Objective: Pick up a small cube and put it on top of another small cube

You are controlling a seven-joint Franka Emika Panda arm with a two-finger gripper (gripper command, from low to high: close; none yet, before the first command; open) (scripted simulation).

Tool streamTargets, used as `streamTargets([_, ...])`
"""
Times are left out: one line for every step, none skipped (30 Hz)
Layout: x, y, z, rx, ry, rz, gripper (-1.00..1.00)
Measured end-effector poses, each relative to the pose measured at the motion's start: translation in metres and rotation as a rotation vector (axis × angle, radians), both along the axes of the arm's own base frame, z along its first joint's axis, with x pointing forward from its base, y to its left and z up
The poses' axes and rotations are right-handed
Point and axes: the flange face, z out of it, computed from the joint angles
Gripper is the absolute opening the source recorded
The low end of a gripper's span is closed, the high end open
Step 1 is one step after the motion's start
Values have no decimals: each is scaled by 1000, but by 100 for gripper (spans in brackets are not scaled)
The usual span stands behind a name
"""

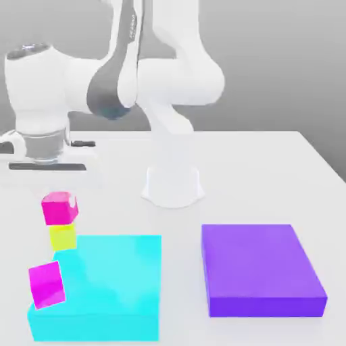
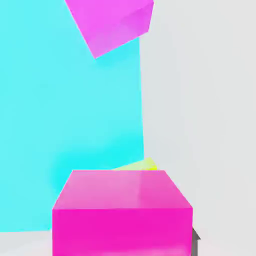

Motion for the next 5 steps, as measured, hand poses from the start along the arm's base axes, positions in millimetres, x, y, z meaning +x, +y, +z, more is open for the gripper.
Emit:
streamTargets([0,0,0,0,0,0,100])
streamTargets([0,0,0,0,0,0,100])
streamTargets([0,0,0,0,0,0,100])
streamTargets([0,0,0,0,0,0,100])
streamTargets([-1,0,-4,-2,0,-1,100])
